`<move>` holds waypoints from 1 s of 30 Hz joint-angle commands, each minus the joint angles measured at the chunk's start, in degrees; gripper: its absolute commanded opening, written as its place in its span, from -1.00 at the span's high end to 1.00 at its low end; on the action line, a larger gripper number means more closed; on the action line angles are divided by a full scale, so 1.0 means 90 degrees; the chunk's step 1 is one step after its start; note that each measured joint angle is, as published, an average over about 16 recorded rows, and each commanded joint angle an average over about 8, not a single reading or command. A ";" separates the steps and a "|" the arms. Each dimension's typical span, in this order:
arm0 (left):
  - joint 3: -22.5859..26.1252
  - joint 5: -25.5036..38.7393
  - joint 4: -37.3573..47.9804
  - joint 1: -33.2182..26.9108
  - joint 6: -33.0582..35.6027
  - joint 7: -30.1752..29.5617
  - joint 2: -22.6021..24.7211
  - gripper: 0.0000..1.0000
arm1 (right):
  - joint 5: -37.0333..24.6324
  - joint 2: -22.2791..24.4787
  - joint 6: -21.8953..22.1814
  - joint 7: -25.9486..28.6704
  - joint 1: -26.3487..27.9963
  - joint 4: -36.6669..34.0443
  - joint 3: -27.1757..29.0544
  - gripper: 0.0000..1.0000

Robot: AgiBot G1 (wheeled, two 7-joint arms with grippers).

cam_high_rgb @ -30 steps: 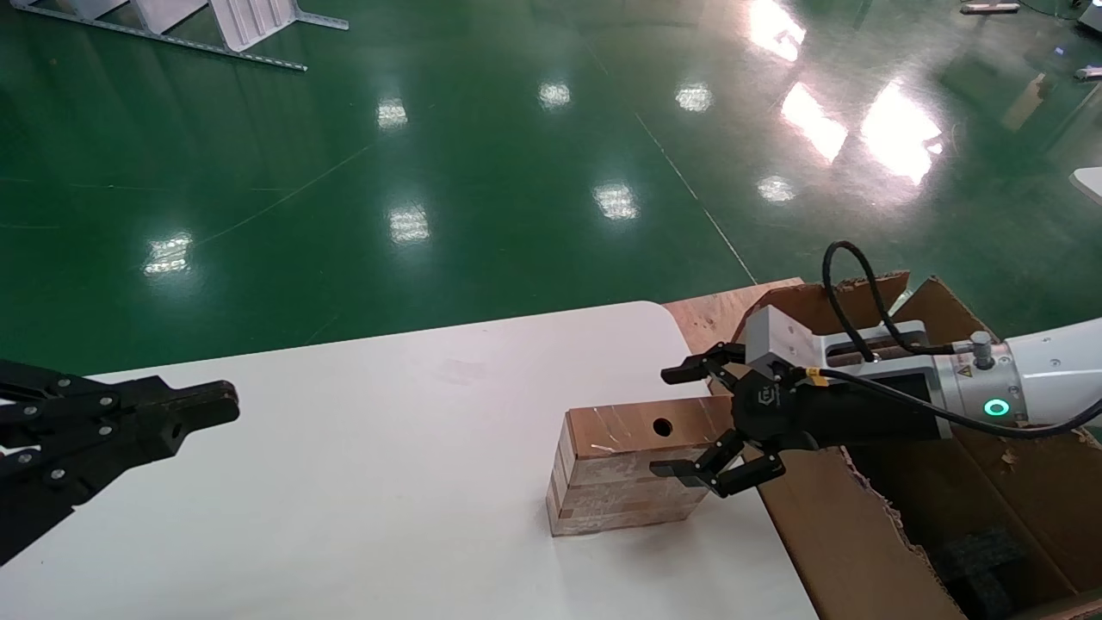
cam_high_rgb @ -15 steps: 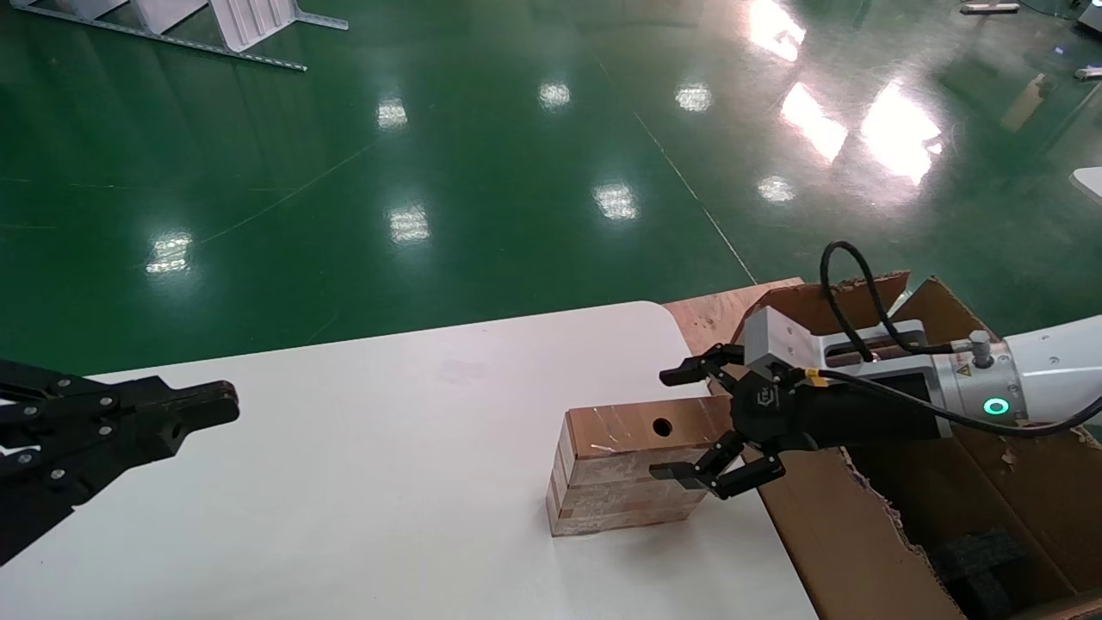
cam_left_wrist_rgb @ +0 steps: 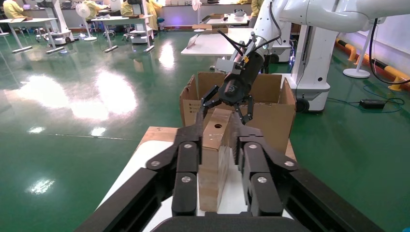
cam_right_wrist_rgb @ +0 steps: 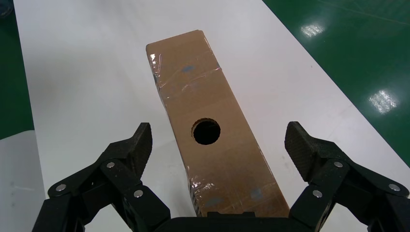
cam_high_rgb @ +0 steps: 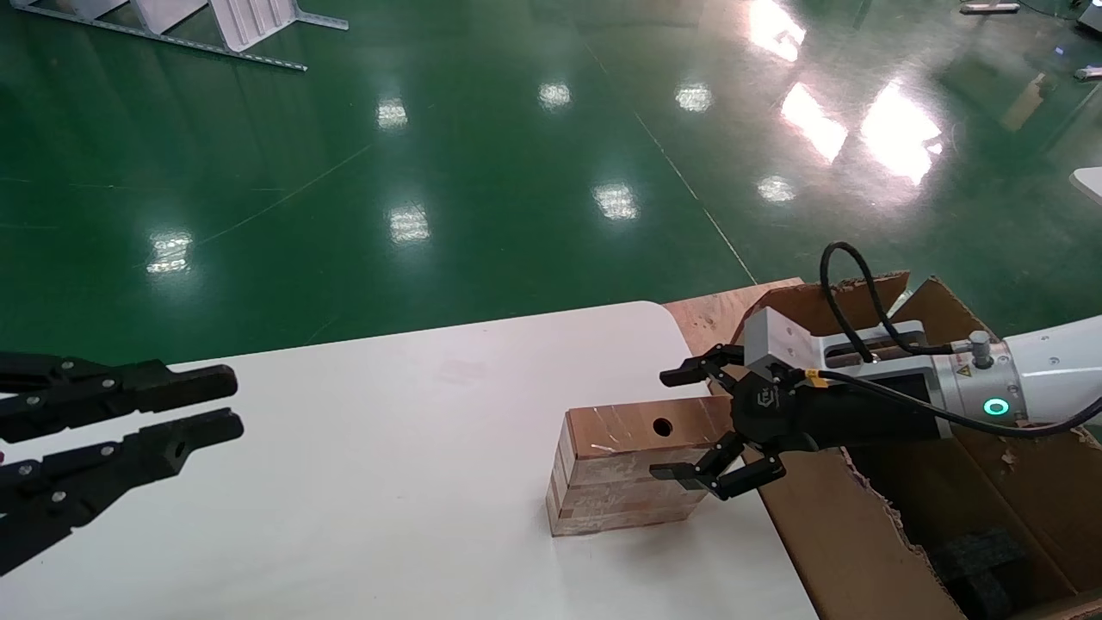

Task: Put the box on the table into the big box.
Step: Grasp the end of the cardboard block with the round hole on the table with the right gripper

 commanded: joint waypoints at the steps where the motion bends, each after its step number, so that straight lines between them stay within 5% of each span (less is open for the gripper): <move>1: 0.0000 0.0000 0.0000 0.0000 0.0000 0.0000 0.0000 -1.00 | -0.0004 0.0000 0.0002 0.0001 -0.0001 0.0002 0.0000 0.30; 3: 0.0000 0.0000 0.0000 0.0000 0.0000 0.0000 0.0000 -1.00 | -0.0008 0.0000 0.0003 0.0001 -0.0001 0.0002 0.0001 0.80; 5: 0.0000 0.0000 0.0000 0.0000 0.0000 0.0000 0.0000 -1.00 | -0.0011 0.0000 0.0004 0.0002 -0.0002 0.0003 0.0002 1.00; 30: 0.0000 0.0000 0.0000 0.0000 0.0000 0.0000 0.0000 -1.00 | -0.0024 -0.0001 0.0013 0.0002 -0.0009 0.0013 0.0009 1.00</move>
